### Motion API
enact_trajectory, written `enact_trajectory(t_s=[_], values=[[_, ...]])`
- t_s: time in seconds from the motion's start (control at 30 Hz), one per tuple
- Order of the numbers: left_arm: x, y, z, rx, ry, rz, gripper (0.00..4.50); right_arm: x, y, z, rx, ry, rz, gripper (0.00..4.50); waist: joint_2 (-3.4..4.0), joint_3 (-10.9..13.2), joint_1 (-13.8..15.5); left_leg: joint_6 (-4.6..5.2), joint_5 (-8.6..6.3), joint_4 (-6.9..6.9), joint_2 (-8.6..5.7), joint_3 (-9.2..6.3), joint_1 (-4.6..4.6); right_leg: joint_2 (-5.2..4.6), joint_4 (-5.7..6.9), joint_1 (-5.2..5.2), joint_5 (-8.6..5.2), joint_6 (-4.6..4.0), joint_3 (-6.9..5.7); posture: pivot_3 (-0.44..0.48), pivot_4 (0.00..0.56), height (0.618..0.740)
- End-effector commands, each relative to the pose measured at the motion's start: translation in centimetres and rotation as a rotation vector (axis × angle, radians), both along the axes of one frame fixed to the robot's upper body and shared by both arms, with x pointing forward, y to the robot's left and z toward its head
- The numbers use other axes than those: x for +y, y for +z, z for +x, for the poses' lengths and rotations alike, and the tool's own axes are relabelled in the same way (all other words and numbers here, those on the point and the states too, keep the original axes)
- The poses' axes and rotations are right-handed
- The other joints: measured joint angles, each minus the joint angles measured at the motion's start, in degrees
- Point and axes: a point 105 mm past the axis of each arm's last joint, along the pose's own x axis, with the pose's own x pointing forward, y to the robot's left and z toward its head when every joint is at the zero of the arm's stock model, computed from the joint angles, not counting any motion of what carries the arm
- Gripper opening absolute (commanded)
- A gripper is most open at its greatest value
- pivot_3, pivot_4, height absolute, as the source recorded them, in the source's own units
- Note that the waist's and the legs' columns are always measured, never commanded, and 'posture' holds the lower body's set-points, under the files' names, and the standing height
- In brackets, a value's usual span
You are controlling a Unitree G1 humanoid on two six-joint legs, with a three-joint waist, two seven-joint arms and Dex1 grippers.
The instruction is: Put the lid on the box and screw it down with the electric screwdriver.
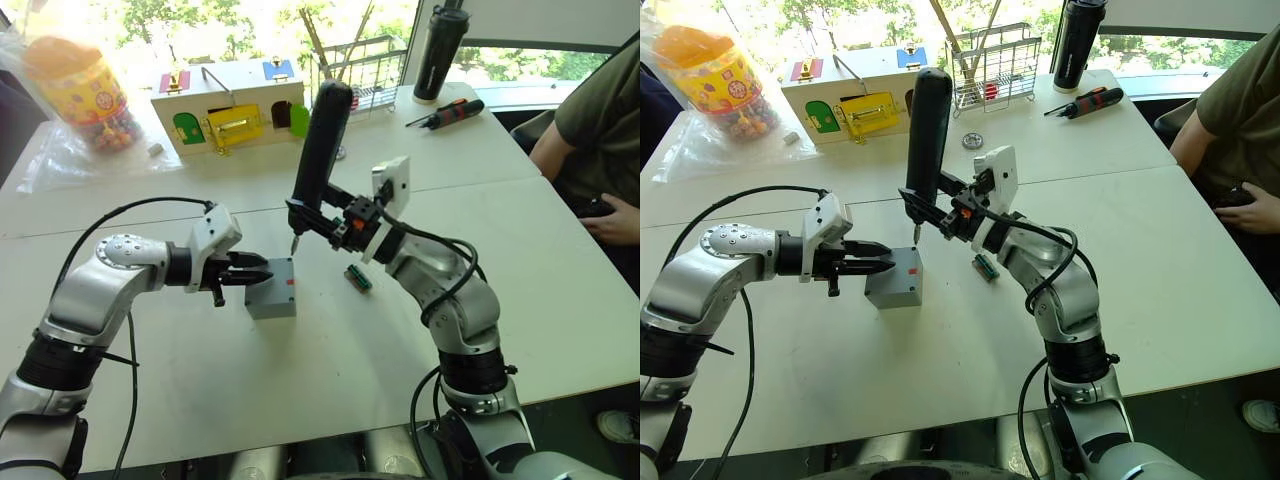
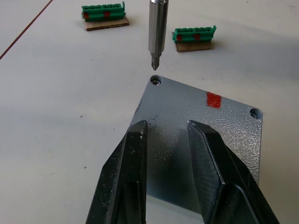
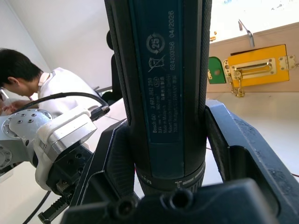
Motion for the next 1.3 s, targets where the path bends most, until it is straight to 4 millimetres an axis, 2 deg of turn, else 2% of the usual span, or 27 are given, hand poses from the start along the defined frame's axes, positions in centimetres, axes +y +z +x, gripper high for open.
enact_trajectory(t_s=[0.03,0.33,0.53,0.73,1.07,1.3], values=[[-0.2,-0.5,-0.3,0.019,-0.007,0.006,1.33,0.5,1.9,-0.9,-0.063,0.035,0.057,1.88,0.0,0.0,0.0,0.0,0.0,0.0,0.0,0.0,0.0,0.0,0.0,0.0,0.0,0.0,0.0,0.0,0.15,0.74],[-0.4,-0.4,-0.2,0.015,-0.013,0.004,1.33,0.9,0.4,-0.8,-0.037,0.031,0.03,1.88,0.0,0.0,0.0,0.0,0.0,0.01,0.0,0.0,0.01,0.0,0.0,0.01,0.0,0.0,0.0,0.0,0.15,0.74],[-0.3,-0.4,0.0,0.014,-0.013,0.008,1.33,1.2,-1.8,-0.5,-0.051,0.022,-0.052,1.88,0.0,-0.1,-0.1,0.0,0.0,0.0,0.0,0.01,0.1,0.01,0.0,0.08,0.0,0.0,0.0,0.0,0.15,0.74],[-0.1,-0.4,0.0,0.013,-0.014,0.014,1.33,0.0,-0.3,-0.2,-0.001,0.012,0.062,1.88,0.0,-0.1,0.1,0.03,-0.02,-0.13,0.01,-0.03,0.66,0.01,-0.1,0.64,0.0,0.0,0.01,0.0,0.15,0.74],[-0.3,-0.4,-0.1,0.008,-0.023,0.007,1.33,-0.1,-0.8,0.1,0.002,0.0,0.024,1.88,0.0,-0.1,0.3,0.04,-0.03,-0.15,0.0,-0.03,0.71,0.01,-0.11,0.68,0.0,0.0,0.01,0.0,0.15,0.74],[-0.4,-0.5,-0.1,0.012,-0.021,0.005,1.33,-0.9,0.2,-0.1,0.005,0.0,0.064,1.88,0.0,-0.1,0.4,0.05,-0.03,-0.15,0.0,-0.03,0.71,0.01,-0.11,0.69,0.0,0.0,0.01,0.0,0.15,0.74]])
